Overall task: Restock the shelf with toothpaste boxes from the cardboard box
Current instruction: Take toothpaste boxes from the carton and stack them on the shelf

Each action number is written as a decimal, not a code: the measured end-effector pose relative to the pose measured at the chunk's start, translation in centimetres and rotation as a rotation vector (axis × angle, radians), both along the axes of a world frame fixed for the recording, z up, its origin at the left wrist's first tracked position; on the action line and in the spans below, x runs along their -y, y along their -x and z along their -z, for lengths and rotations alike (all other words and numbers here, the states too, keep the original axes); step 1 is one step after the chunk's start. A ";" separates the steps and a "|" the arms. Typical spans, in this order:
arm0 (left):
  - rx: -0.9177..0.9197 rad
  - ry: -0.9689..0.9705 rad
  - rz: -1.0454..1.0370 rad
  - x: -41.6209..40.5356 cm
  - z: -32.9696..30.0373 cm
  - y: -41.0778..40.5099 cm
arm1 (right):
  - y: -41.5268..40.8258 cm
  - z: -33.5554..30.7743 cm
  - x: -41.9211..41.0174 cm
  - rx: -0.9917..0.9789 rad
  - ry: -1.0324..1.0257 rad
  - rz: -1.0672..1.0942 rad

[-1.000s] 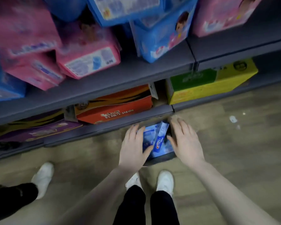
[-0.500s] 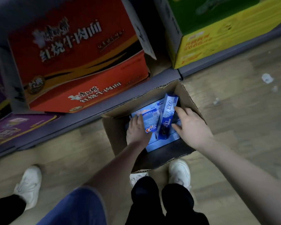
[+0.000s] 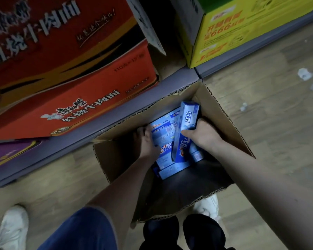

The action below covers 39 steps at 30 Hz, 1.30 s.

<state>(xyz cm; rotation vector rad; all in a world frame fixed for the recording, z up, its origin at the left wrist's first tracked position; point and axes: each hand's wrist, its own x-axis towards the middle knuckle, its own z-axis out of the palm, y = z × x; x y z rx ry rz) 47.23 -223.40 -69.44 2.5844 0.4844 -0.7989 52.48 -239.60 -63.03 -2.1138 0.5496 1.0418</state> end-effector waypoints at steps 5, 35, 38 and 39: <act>0.059 -0.052 0.035 -0.3 0.4 0.2 | 0.4 1.3 -0.2 -0.047 -0.207 0.331; -0.422 0.218 0.116 -1.1 -5.3 1.6 | 3.1 -2.8 0.5 0.138 -0.310 0.263; -0.389 0.218 0.095 -1.8 -8.5 2.3 | 3.7 -5.4 0.3 0.158 -0.305 0.281; -0.355 0.219 0.090 -2.0 -9.7 2.5 | 3.8 -6.4 0.3 0.173 -0.302 0.292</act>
